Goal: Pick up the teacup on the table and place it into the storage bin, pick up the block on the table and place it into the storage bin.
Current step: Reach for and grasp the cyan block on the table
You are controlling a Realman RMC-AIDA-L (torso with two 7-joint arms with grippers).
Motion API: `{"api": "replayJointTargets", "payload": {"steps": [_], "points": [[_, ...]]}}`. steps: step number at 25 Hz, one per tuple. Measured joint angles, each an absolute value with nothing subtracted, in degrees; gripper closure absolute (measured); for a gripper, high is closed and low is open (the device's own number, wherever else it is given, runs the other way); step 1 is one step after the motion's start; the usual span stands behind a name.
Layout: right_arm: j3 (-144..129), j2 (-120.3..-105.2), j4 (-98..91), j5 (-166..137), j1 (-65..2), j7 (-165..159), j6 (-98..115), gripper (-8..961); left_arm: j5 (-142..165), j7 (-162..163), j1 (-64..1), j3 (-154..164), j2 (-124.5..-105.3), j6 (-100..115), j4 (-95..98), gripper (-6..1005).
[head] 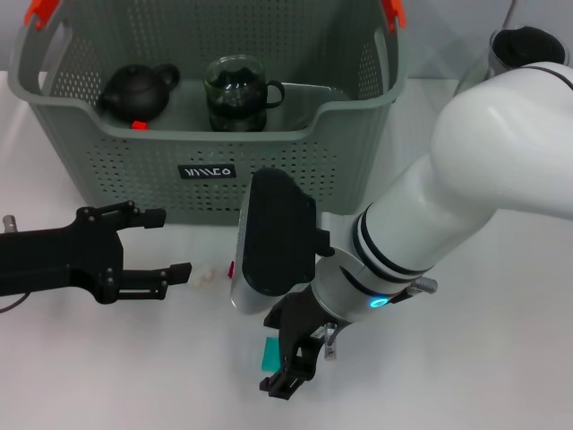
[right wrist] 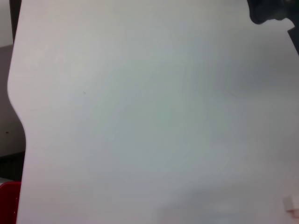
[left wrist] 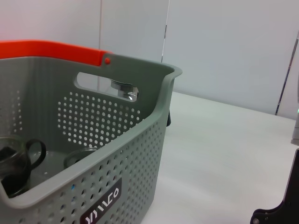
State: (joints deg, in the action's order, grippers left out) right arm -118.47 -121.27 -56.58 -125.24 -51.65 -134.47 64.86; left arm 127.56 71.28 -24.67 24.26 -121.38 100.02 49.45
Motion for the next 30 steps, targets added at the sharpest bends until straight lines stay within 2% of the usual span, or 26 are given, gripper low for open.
{"api": "replayJointTargets", "payload": {"steps": [7, 9, 26, 30], "points": [[-118.73, -121.38, -56.16, -125.24, -51.68, -134.55, 64.25, 111, 127.54, 71.21, -24.56, 24.25, -121.38, 100.01, 49.36, 113], [-118.95, -121.41, -55.83, -125.24, -51.68, -134.56, 63.79, 325, 127.46, 71.15, -24.46, 24.25, -121.38, 100.02, 49.31, 113], [-119.36, -121.47, -54.81, -125.24, -51.66, -134.58, 63.19, 368, 127.52, 70.50, -24.16, 24.25, -121.46, 99.54, 48.86, 113], [-119.36, -121.47, -54.60, -125.25, -51.62, -134.81, 63.41, 422, 127.61, 70.49, -24.14, 24.26, -121.47, 99.50, 48.86, 113]]}}
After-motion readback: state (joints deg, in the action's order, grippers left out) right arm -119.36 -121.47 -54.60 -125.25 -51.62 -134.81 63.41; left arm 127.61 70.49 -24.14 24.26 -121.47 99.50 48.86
